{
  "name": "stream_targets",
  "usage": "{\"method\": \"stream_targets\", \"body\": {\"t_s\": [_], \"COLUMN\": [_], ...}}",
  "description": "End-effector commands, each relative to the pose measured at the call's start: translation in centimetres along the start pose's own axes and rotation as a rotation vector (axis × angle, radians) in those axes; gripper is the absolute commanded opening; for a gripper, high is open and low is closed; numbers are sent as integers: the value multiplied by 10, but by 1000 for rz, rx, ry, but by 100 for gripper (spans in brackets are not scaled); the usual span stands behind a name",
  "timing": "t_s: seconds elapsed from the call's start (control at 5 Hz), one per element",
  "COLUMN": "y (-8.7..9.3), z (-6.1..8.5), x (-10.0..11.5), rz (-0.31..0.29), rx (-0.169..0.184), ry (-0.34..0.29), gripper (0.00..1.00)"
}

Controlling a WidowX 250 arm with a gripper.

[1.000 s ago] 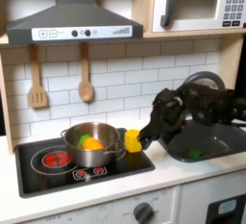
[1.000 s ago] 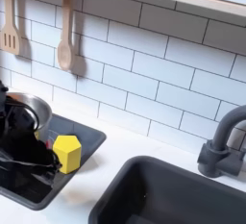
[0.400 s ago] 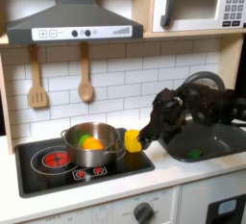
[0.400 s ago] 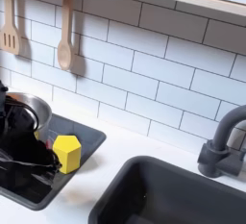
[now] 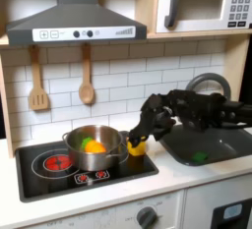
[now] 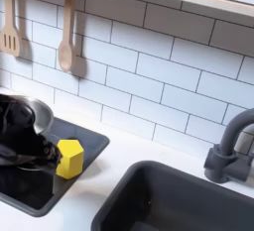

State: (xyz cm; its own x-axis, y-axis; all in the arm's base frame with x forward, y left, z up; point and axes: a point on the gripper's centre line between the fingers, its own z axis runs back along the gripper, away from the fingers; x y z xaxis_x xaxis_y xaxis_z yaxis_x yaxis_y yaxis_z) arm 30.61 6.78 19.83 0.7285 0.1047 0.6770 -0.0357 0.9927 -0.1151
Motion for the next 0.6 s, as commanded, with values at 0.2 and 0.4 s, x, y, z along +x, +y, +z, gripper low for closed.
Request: {"method": "stream_targets", "body": {"t_s": [0.2, 0.4], "y": [13, 10], "z": [8, 12], "x": [71, 88], "rz": [3, 3], "rx": [-11, -30], "ry": [-230, -280], "gripper": [79, 0]}}
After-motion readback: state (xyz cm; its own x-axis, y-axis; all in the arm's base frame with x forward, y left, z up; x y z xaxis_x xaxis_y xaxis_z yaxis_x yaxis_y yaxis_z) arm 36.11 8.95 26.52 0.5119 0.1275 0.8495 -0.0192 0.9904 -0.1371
